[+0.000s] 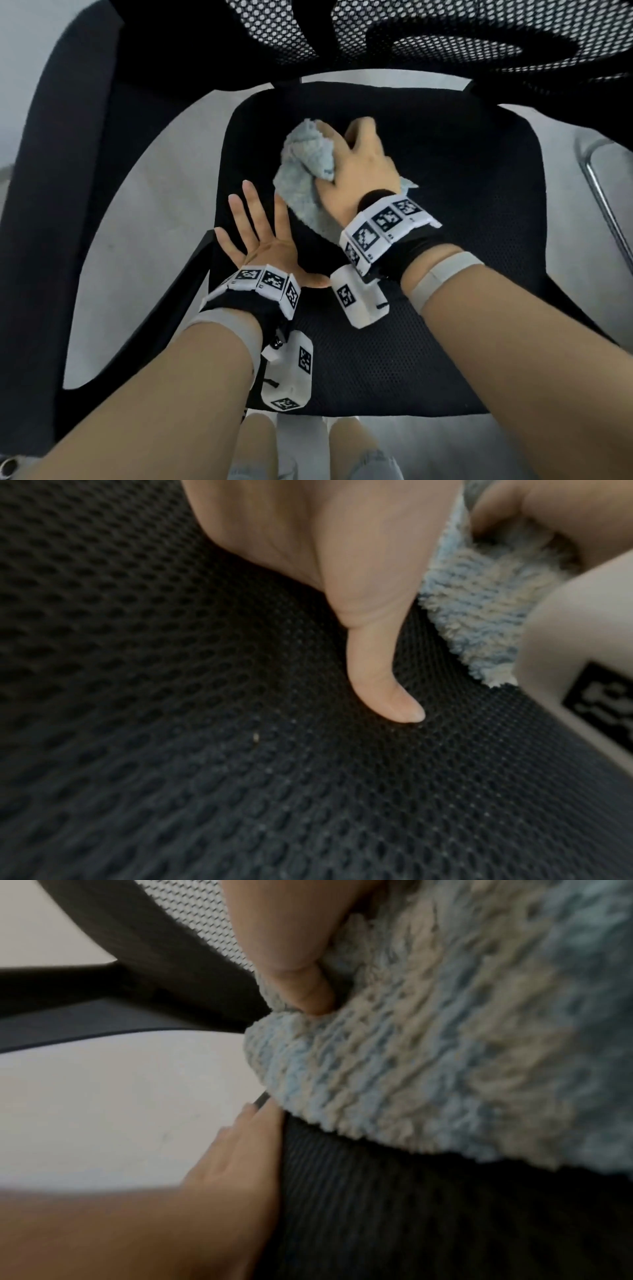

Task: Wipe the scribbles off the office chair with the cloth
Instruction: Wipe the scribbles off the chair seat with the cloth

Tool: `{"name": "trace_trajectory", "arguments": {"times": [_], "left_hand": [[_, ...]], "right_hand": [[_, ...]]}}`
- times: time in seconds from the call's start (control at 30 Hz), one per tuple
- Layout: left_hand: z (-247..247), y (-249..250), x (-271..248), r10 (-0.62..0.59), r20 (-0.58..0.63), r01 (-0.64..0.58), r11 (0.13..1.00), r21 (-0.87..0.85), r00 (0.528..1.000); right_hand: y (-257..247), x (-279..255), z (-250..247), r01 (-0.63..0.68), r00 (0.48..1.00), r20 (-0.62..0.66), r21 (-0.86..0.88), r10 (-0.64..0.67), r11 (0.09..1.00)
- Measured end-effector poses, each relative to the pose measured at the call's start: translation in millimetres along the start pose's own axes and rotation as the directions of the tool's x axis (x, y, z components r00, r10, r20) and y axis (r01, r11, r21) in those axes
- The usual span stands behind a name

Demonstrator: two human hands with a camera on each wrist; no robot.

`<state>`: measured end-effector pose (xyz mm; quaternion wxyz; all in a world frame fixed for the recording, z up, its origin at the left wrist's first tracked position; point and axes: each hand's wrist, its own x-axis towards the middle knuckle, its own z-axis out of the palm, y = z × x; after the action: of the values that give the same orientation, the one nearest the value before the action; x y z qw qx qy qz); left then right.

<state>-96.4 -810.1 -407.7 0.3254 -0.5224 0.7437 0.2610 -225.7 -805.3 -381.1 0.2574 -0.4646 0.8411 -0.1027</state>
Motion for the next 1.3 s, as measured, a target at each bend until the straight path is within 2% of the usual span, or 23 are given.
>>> {"name": "trace_trajectory", "arguments": {"times": [0.1, 0.17, 0.27, 0.33, 0.4, 0.47, 0.53, 0.57, 0.6, 0.67, 0.73, 0.77, 0.8, 0.87, 0.93, 1.0, 1.07, 1.13, 1.17, 1.2, 1.23, 1.27, 1.3], "left_hand": [[1.2, 1.8, 2.5, -0.020, 0.007, 0.020, 1.000, 0.006, 1.000], [2.2, 1.3, 2.7, -0.009, -0.023, 0.009, 1.000, -0.012, 1.000], [3.1, -0.1, 1.0, 0.021, -0.074, -0.024, 0.999, -0.040, 0.997], [3.0, -0.6, -0.6, 0.025, -0.077, -0.028, 0.999, -0.033, 0.997], [2.2, -0.7, -1.0, 0.027, -0.077, -0.029, 0.999, -0.032, 0.997], [1.4, -0.3, -1.3, 0.029, -0.060, -0.032, 0.998, -0.047, 0.998], [0.4, -0.2, -0.7, 0.036, -0.045, -0.038, 0.998, -0.052, 0.998], [0.6, 0.2, -0.3, 0.036, -0.039, -0.038, 0.998, -0.053, 0.999], [0.6, 0.6, -0.1, 0.033, -0.035, -0.035, 0.998, -0.055, 0.999], [1.6, 0.9, 0.5, 0.023, -0.039, -0.025, 0.998, -0.058, 0.999], [3.6, 0.2, -0.9, 0.018, -0.044, -0.020, 0.998, -0.053, 0.999], [4.8, -0.5, -1.7, 0.017, -0.060, -0.020, 0.998, -0.054, 0.998], [5.8, -1.3, -2.0, 0.017, -0.082, -0.021, 0.998, -0.054, 0.997], [6.2, -2.1, -2.4, 0.020, -0.123, -0.026, 0.998, -0.049, 0.992], [6.1, -1.6, -1.0, 0.027, -0.137, -0.033, 0.999, -0.041, 0.990], [7.7, 0.4, 1.3, 0.030, -0.154, -0.039, 0.998, -0.054, 0.988], [8.6, 1.2, 2.3, 0.016, -0.183, -0.027, 0.998, -0.061, 0.983], [5.6, 0.3, 1.7, 0.000, -0.118, -0.006, 0.999, -0.050, 0.993], [4.3, -0.4, 1.0, 0.002, -0.078, -0.005, 0.999, -0.049, 0.997], [2.3, -1.4, -0.5, 0.006, -0.052, -0.009, 0.998, -0.055, 0.999], [1.4, -2.4, -1.2, 0.011, -0.040, -0.014, 0.998, -0.058, 0.999], [0.4, -2.6, -2.3, 0.014, -0.034, -0.016, 0.998, -0.061, 0.999], [1.1, -2.8, -2.6, 0.020, -0.032, -0.022, 0.998, -0.060, 0.999]], "right_hand": [[-5.3, -9.0, 10.3, 0.031, 0.998, -0.047, 0.014, -0.030, 0.999], [-3.8, -17.6, 16.3, 0.086, 0.993, -0.072, -0.049, -0.089, 0.995], [-2.1, -20.8, 23.2, 0.227, 0.974, 0.028, -0.175, -0.226, 0.958], [3.5, -8.6, 18.0, 0.279, 0.958, 0.139, -0.235, -0.252, 0.931], [15.8, 10.7, 2.2, 0.201, 0.979, 0.095, -0.253, -0.183, 0.946], [33.9, 30.0, -17.9, -0.069, 0.998, -0.020, -0.153, 0.067, 0.986], [40.6, 41.1, -26.9, -0.297, 0.953, -0.065, -0.012, 0.295, 0.955], [36.1, 39.5, -24.7, -0.326, 0.944, -0.059, -0.011, 0.325, 0.945], [26.3, 34.1, -18.8, -0.300, 0.954, -0.032, -0.035, 0.299, 0.953], [1.6, 13.9, -3.5, -0.122, 0.988, 0.091, -0.068, 0.128, 0.990], [-7.4, -3.7, 8.6, 0.083, 0.977, 0.204, -0.073, -0.066, 0.994], [-3.5, -4.0, 7.5, 0.132, 0.974, 0.196, -0.092, -0.112, 0.987], [4.3, 1.2, 1.9, 0.119, 0.982, 0.164, -0.123, -0.098, 0.985], [22.8, 15.9, -8.5, -0.023, 0.997, 0.073, -0.128, 0.032, 0.992], [29.8, 25.3, -15.9, -0.211, 0.977, -0.021, -0.006, 0.211, 0.977], [20.1, 22.0, -13.5, -0.289, 0.955, -0.050, 0.058, 0.292, 0.956], [4.8, 6.8, -3.0, -0.188, 0.982, 0.024, 0.055, 0.187, 0.981], [-1.6, -7.3, 7.1, -0.020, 0.989, 0.150, 0.029, 0.016, 0.999], [1.8, -8.2, 6.5, 0.033, 0.983, 0.179, 0.006, -0.033, 0.999], [9.6, -2.6, 2.2, 0.029, 0.986, 0.163, -0.023, -0.025, 0.999], [20.3, 5.4, -4.9, -0.035, 0.993, 0.109, -0.045, 0.040, 0.998], [32.8, 13.4, -13.9, -0.158, 0.987, 0.034, -0.034, 0.159, 0.987], [46.2, 20.5, -24.0, -0.296, 0.953, -0.058, 0.022, 0.297, 0.955]]}}
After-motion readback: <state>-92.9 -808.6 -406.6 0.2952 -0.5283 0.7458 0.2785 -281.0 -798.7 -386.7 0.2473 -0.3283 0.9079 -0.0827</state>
